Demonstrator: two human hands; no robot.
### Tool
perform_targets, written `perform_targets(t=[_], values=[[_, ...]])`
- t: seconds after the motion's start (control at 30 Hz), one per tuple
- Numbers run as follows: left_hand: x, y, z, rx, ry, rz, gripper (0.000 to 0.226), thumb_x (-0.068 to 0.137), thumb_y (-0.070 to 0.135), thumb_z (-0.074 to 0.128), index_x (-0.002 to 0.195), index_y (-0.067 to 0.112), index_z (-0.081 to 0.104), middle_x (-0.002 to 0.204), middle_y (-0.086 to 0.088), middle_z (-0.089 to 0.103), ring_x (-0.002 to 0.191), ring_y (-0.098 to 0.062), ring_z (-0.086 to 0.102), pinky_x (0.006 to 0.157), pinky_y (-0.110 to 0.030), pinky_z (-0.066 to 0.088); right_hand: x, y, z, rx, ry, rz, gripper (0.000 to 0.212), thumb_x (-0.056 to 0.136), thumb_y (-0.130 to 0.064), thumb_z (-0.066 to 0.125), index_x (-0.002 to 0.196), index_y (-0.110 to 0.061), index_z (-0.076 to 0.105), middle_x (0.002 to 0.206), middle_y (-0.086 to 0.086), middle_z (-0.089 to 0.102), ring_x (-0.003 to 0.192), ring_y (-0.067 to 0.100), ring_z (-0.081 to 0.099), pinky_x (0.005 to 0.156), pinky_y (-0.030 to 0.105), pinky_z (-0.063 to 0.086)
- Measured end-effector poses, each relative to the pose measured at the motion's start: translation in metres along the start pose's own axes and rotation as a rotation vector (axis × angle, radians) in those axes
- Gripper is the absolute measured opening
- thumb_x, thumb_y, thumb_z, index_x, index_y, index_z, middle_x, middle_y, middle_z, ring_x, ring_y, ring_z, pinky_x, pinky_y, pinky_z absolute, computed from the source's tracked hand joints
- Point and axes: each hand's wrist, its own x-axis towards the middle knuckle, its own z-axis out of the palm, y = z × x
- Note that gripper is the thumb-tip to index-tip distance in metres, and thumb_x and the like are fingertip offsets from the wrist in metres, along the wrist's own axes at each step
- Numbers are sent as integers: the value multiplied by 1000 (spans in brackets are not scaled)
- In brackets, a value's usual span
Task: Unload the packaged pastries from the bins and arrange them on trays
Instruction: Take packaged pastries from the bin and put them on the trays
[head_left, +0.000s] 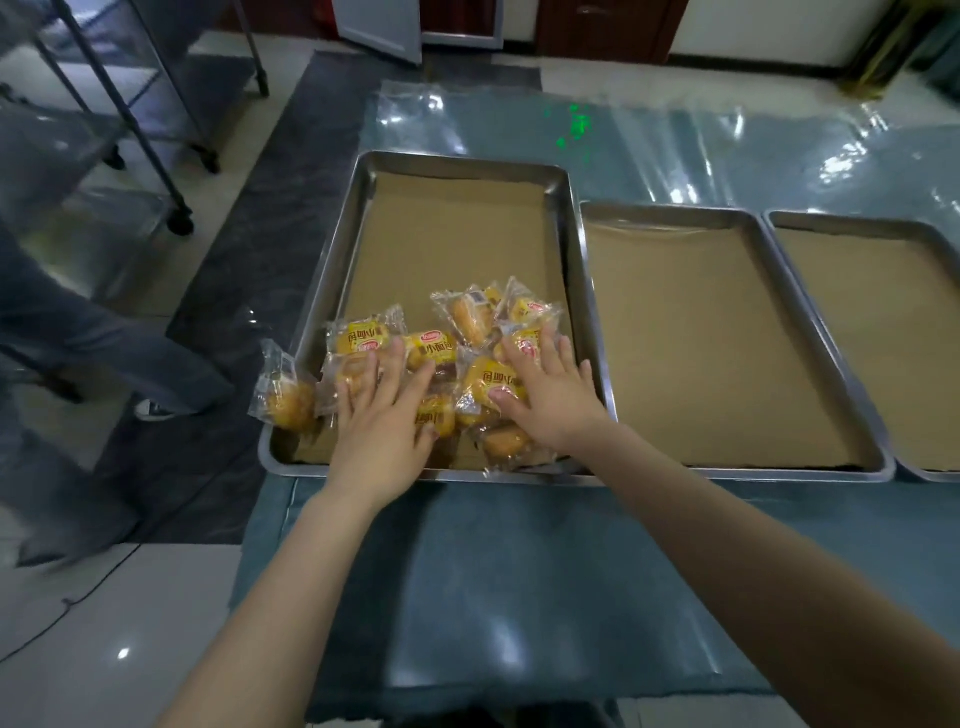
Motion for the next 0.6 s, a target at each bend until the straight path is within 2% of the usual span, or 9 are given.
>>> perform_targets(t=[0.13, 0.23, 0.3, 0.4, 0.47, 0.53, 0.6], values=[[3, 37, -13, 22, 46, 112, 70, 93, 32, 47, 148, 37, 4, 151, 7, -20, 138, -16, -23, 111, -45, -11, -26, 11, -21, 49, 57, -125, 68, 93, -61, 32, 151, -37, 5, 160, -1, -11, 145, 23, -11, 115, 52, 0], [4, 76, -18, 52, 100, 196, 69, 92, 32, 45, 148, 37, 5, 152, 10, -16, 139, -13, -17, 110, -43, -9, -48, 31, -44, 89, 110, -175, 65, 96, -48, 43, 151, -28, 15, 160, 2, 2, 147, 23, -2, 118, 49, 8], [6, 107, -19, 76, 127, 233, 67, 92, 33, 44, 148, 36, 7, 155, 11, -12, 140, -12, -14, 110, -44, -7, -67, 52, -64, 132, 148, -186, 63, 96, -44, 45, 151, -24, 19, 160, 3, 7, 147, 22, 1, 118, 40, 8], [10, 168, -19, 103, 152, 294, 64, 91, 30, 49, 148, 31, 18, 158, 4, 4, 145, -21, 1, 113, -46, -2, -101, 97, -98, 183, 203, -185, 60, 97, -40, 46, 150, -21, 24, 159, 4, 15, 146, 20, 7, 117, 32, 8], [12, 214, -17, 97, 171, 321, 64, 90, 27, 51, 147, 30, 22, 157, 1, 12, 144, -23, 9, 115, -49, 4, -129, 134, -121, 166, 249, -183, 57, 97, -39, 47, 148, -21, 28, 157, 3, 22, 146, 20, 12, 117, 34, 13], [13, 266, -14, 71, 171, 336, 65, 90, 29, 49, 147, 32, 19, 158, 3, 10, 144, -20, 7, 115, -49, 5, -160, 175, -145, 164, 316, -172, 54, 97, -37, 49, 146, -20, 34, 154, 4, 30, 144, 21, 19, 116, 36, 19], [15, 321, -12, 49, 187, 373, 64, 91, 31, 47, 148, 33, 15, 158, 4, 7, 144, -17, 4, 114, -47, 3, -190, 220, -166, 196, 387, -167, 49, 96, -32, 52, 141, -17, 42, 148, 5, 40, 139, 22, 29, 111, 30, 21]])
